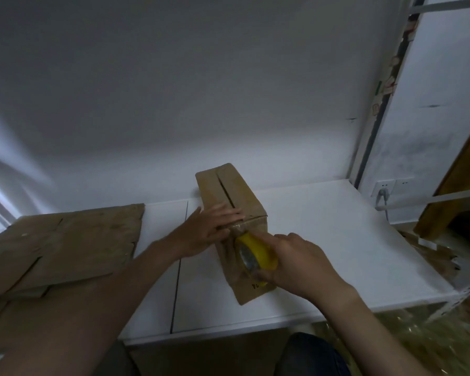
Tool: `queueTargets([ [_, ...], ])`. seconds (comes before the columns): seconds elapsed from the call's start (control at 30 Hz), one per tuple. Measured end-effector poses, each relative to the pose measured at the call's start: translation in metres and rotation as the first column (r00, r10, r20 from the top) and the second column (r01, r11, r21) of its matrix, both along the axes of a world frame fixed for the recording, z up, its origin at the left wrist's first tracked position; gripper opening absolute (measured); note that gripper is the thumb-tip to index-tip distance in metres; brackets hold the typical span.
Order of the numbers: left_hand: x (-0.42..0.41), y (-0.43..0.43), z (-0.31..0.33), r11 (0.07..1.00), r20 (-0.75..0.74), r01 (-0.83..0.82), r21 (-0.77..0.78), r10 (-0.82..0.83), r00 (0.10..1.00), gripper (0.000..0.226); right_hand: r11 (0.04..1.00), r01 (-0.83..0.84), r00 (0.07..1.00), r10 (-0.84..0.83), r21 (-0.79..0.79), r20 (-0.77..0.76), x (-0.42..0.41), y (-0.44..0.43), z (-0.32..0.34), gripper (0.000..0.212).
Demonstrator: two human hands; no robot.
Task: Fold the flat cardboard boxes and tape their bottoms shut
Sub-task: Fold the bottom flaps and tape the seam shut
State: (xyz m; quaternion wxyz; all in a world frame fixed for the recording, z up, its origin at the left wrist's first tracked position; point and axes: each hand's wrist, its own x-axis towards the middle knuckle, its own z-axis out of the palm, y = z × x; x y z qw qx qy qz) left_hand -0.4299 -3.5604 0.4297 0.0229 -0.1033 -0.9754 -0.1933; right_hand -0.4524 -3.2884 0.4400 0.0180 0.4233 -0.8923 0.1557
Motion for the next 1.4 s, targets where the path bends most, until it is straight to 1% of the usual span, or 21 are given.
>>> queueTargets([
  [0.1,0.007,-0.015,0.005,1.000,-0.027,-0.013,0.025,0.013,1.000,0.045,0.999,0.033,0.996,-0.031,-0.031,0.088,0.007,-0.021,0.005,0.086],
  [0.2,0.013,-0.022,0.006,0.997,-0.072,-0.062,0.045,0.065,0.995,0.043,0.998,0.055,0.989,-0.051,-0.028,0.139,0.006,-0.034,0.006,0.076],
  [0.27,0.016,-0.027,0.002,0.983,-0.088,-0.170,0.073,0.176,0.980,0.043,0.996,0.061,0.990,-0.051,-0.066,0.132,0.003,-0.041,0.006,0.060],
  [0.33,0.021,-0.028,-0.001,0.946,-0.060,-0.295,0.132,0.305,0.950,0.046,0.988,0.061,0.996,-0.050,-0.143,0.080,-0.009,-0.047,0.006,0.044],
  [0.4,0.025,-0.025,-0.004,0.912,-0.028,-0.351,0.214,0.364,0.931,0.051,0.972,0.056,0.998,-0.044,-0.228,0.054,-0.028,-0.054,0.004,0.036],
  [0.47,0.028,-0.019,-0.010,0.878,-0.029,-0.354,0.322,0.383,0.923,0.052,0.951,0.055,0.976,0.013,-0.306,0.217,-0.046,-0.063,0.001,0.036],
  [0.53,0.030,-0.012,-0.014,0.836,-0.050,-0.379,0.397,0.432,0.901,0.049,0.942,0.041,0.913,0.100,-0.333,0.395,-0.055,-0.072,-0.005,0.039],
  [0.57,0.033,-0.008,-0.016,0.820,-0.070,-0.389,0.419,0.457,0.887,0.048,0.943,0.032,0.888,0.124,-0.330,0.442,-0.056,-0.077,-0.007,0.039],
  [0.67,0.045,-0.007,-0.021,0.835,-0.164,-0.364,0.413,0.461,0.872,0.044,0.938,0.033,0.865,0.147,-0.346,0.480,-0.049,-0.084,-0.007,0.036],
  [0.73,0.055,-0.013,-0.022,0.834,-0.200,-0.325,0.445,0.446,0.872,0.041,0.937,0.031,0.860,0.152,-0.347,0.487,-0.044,-0.084,-0.007,0.035],
  [0.87,0.079,-0.031,-0.020,0.822,-0.206,-0.304,0.482,0.443,0.872,0.032,0.951,-0.034,0.874,0.178,-0.307,0.452,-0.023,-0.089,-0.009,0.036],
  [0.93,0.087,-0.038,-0.021,0.811,-0.176,-0.335,0.480,0.463,0.869,0.028,0.964,-0.079,0.900,0.179,-0.254,0.398,-0.013,-0.095,-0.011,0.039],
  [1.0,0.093,-0.042,-0.021,0.820,-0.178,-0.366,0.440,0.480,0.859,0.028,0.977,-0.111,0.930,0.166,-0.180,0.327,-0.008,-0.102,-0.011,0.041],
  [1.03,0.095,-0.043,-0.020,0.833,-0.185,-0.372,0.410,0.475,0.860,0.028,0.983,-0.114,0.953,0.149,-0.142,0.264,-0.007,-0.105,-0.010,0.041],
  [1.13,0.099,-0.036,-0.012,0.890,-0.193,-0.336,0.307,0.404,0.894,0.031,0.993,-0.101,0.995,0.100,-0.056,-0.025,-0.006,-0.111,-0.006,0.045],
  [1.17,0.101,-0.034,-0.010,0.894,-0.184,-0.323,0.311,0.390,0.902,0.033,0.994,-0.097,0.993,0.093,-0.057,-0.071,-0.005,-0.114,-0.004,0.049],
  [1.2,0.103,-0.031,-0.007,0.890,-0.171,-0.319,0.326,0.387,0.906,0.034,0.994,-0.087,0.995,0.083,-0.070,-0.064,-0.004,-0.118,-0.002,0.050],
  [1.27,0.105,-0.027,-0.003,0.867,-0.115,-0.353,0.352,0.414,0.903,0.037,0.995,-0.059,0.998,0.060,-0.084,0.002,0.001,-0.127,-0.002,0.047],
  [1.3,0.105,-0.025,-0.001,0.840,-0.074,-0.407,0.359,0.460,0.885,0.036,0.995,-0.054,0.998,0.055,-0.082,0.010,0.003,-0.131,-0.004,0.045],
  [1.33,0.105,-0.023,0.001,0.797,-0.045,-0.484,0.363,0.533,0.845,0.034,0.995,-0.049,0.999,0.051,-0.082,0.018,0.004,-0.134,-0.006,0.043],
  [1.4,0.108,-0.017,0.005,0.675,0.004,-0.624,0.394,0.677,0.736,0.030,0.996,-0.034,0.998,0.038,-0.087,0.043,0.004,-0.137,-0.007,0.042],
])
